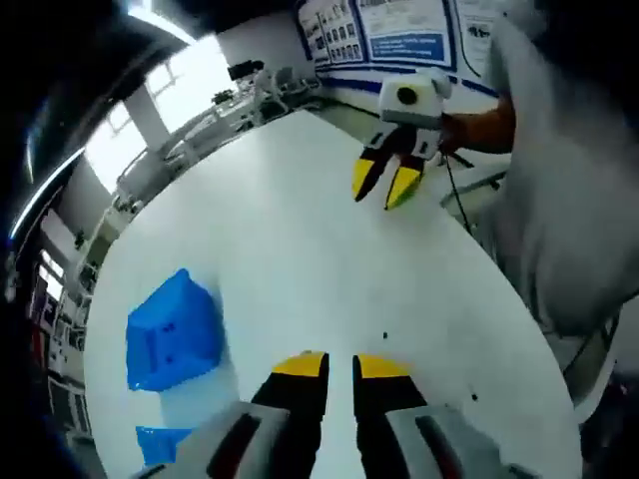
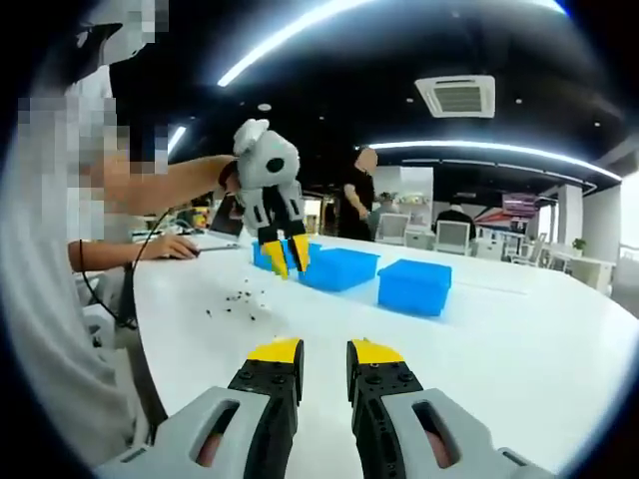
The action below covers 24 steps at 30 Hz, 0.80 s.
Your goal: Pick up the resistors one by one and place each resistor into its matching bin, sorting the parts by color and model until every resistor is separated into the correct bin for its type
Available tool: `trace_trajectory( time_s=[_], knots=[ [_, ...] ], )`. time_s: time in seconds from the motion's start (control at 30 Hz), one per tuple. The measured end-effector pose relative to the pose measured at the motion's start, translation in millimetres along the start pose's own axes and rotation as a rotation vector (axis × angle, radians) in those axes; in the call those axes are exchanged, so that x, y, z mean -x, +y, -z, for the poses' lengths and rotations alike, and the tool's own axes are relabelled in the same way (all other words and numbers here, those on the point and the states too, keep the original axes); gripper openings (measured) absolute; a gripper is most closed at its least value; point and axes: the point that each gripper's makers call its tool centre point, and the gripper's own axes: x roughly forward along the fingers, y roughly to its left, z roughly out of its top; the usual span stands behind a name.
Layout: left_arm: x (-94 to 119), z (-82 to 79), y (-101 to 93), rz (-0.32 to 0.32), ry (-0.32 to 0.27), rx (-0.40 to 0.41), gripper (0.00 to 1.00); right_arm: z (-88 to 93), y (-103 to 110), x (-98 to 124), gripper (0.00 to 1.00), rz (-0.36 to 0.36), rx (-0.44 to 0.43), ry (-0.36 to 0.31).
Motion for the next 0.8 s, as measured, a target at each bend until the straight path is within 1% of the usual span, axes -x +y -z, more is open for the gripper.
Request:
trace_trajectory(
  time_s=[0.1,0.13,0.2,0.23,0.3,0.37,0.47,0.63,0.73,0.8],
  knots=[
    [-13,-9.2,-6.8,0.063,0.045,-0.064,0.15,1.9,-3,4,0.20,0.010,-0.002,0.002],
    [-18,-9.6,-9.3,0.090,0.071,-0.090,0.16,2.5,-4,6,0.20,0.014,-0.003,0.003],
    [-24,-9.1,-11.0,0.114,0.107,-0.106,0.17,3.4,-4,8,0.20,0.019,-0.005,0.002],
    [-29,-7.5,-13.2,0.136,0.137,-0.108,0.17,4.1,-4,10,0.20,0.022,-0.006,0.002],
    [-34,-4.8,-18.9,0.176,0.176,-0.148,0.17,5.2,-5,12,0.20,0.027,-0.008,0.003],
    [-37,-1.8,-20.9,0.191,0.210,-0.168,0.16,6.4,-5,14,0.20,0.033,-0.012,0.004],
    [-44,-1.1,-23.3,0.210,0.229,-0.183,0.15,8.5,-7,17,0.20,0.041,-0.015,0.005],
    [-51,8.5,-27.2,0.244,0.281,-0.201,0.14,10.7,-10,20,0.20,0.055,-0.024,0.006],
    [-52,11.3,-30.2,0.266,0.286,-0.197,0.13,11.6,-10,21,0.20,0.056,-0.023,0.009],
    [-52,10.7,-29.3,0.263,0.282,-0.201,0.12,11.9,-11,21,0.20,0.058,-0.024,0.010]
  ],
)
